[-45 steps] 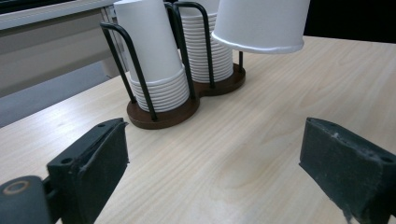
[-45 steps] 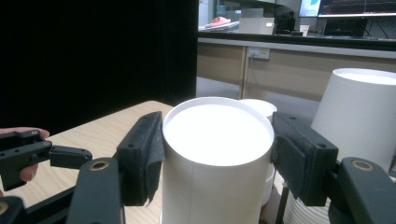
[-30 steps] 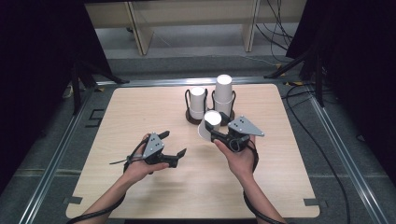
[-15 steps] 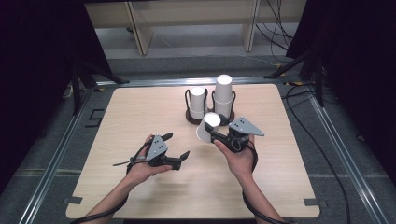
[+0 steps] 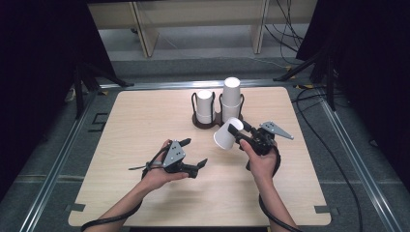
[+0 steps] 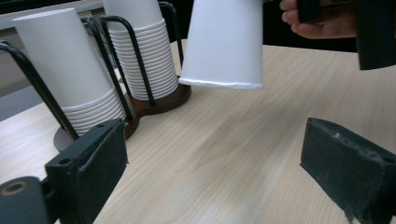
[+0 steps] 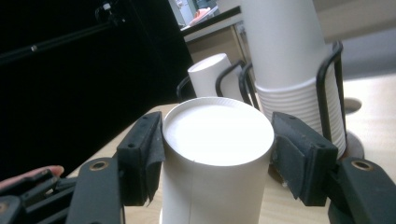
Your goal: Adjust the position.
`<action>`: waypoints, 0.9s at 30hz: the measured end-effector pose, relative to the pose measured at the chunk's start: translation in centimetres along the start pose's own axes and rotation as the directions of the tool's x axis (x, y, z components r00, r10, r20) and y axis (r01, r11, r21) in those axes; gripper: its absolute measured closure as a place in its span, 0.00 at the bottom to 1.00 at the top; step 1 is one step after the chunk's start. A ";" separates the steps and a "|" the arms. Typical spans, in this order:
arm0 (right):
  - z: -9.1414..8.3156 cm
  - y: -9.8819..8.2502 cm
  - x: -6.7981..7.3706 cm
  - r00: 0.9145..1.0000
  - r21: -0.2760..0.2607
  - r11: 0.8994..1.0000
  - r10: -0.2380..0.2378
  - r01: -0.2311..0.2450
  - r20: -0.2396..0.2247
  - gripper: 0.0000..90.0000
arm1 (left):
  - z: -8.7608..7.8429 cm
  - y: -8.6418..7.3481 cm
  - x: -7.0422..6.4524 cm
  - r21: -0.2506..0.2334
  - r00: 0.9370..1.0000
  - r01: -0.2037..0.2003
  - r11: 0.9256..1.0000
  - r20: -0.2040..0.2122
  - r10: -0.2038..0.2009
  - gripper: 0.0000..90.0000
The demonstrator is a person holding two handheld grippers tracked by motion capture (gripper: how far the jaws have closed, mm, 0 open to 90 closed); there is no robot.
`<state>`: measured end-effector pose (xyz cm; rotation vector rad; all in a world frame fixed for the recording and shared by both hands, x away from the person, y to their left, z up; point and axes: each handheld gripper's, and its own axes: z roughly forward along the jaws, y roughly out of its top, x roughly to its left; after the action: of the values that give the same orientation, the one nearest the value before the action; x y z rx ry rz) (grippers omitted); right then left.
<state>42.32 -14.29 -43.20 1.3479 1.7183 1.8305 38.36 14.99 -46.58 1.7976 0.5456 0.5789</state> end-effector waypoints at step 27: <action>-0.1 -0.9 -4.7 0.901 0.040 0.904 0.428 -0.426 -0.066 0.41 | 2.3 1.3 0.1 -0.049 0.999 0.006 0.999 0.033 -0.004 0.07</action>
<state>44.35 -17.67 -46.00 1.8053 1.5715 2.1113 39.98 13.05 -45.93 1.7562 0.5096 0.5539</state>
